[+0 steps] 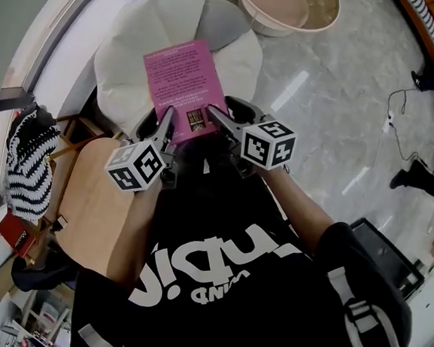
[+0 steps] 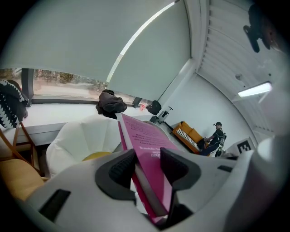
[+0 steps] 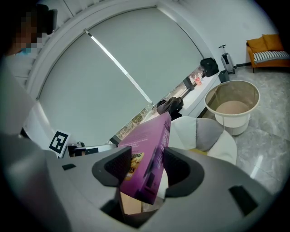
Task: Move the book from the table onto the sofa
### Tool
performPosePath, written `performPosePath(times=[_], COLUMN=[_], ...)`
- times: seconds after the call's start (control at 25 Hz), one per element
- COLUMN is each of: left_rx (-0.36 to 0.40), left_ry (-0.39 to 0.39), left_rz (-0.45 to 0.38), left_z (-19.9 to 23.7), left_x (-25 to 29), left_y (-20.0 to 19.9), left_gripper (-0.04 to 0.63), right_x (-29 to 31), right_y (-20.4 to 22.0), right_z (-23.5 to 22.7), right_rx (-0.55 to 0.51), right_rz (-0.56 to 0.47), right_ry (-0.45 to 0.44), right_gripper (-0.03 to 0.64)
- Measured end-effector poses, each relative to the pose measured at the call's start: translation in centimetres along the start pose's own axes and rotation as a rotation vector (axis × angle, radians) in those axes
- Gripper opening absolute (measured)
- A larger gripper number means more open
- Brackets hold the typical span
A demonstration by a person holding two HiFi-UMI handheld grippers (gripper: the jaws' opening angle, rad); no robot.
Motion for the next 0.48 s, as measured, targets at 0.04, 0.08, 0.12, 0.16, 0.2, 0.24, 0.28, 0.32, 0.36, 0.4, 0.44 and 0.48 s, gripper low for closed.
performPosePath(times=[0.04,0.08,0.12,0.16,0.2,0.24,0.28,0.32,0.36,0.4,0.44,0.48], left_rx=[0.001,0.001,-0.001,-0.005,-0.012,-0.018,-0.022,-0.023,-0.02,-0.017,-0.013,-0.011], left_ry=[0.001,0.002,0.004,0.008,0.011,0.015,0.017,0.019,0.022,0.024,0.026,0.029], left_rz=[0.0,0.001,0.002,0.005,0.009,0.015,0.02,0.024,0.028,0.03,0.031,0.03], left_z=[0.4,0.8,1.1,1.6,2.0,2.5,2.9,3.3,3.7,3.9,4.2,4.4], left_x=[0.2,0.4,0.6,0.9,1.2,1.5,1.9,2.3,2.8,3.3,3.7,4.2], left_y=[-0.2,-0.5,-0.6,-0.6,-0.5,-0.4,-0.2,-0.1,0.0,0.0,0.1,0.2], left_gripper=[0.181,0.181,0.181,0.181,0.181,0.181,0.181,0.181,0.181,0.181,0.181,0.181], right_x=[0.4,0.9,1.3,1.8,2.3,2.8,3.3,3.7,4.1,4.5,4.9,5.2], right_y=[-0.2,-0.3,-0.5,-0.6,-0.6,-0.7,-0.6,-0.6,-0.6,-0.7,-0.7,-0.8], right_z=[0.0,0.1,0.0,0.0,-0.1,-0.3,-0.5,-0.8,-1.1,-1.5,-1.8,-2.2], right_rx=[0.001,0.001,0.0,-0.001,-0.003,-0.004,-0.003,-0.001,0.0,0.001,0.004,0.006], right_rz=[0.003,0.005,0.008,0.011,0.014,0.017,0.02,0.021,0.021,0.019,0.017,0.014], right_ry=[0.001,0.003,0.007,0.012,0.019,0.024,0.029,0.033,0.036,0.039,0.041,0.044], right_gripper=[0.219,0.219,0.219,0.219,0.219,0.219,0.219,0.219,0.219,0.219,0.219,0.219])
Point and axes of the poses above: the fingertips, and each gripper's own axes: x forward along the fingers, z to its left, y out of its underside, the point moved 1 cm from there along -x, backward along the fingers, and after that the axes turned 14 degrees about x, right-handed, at the moved point
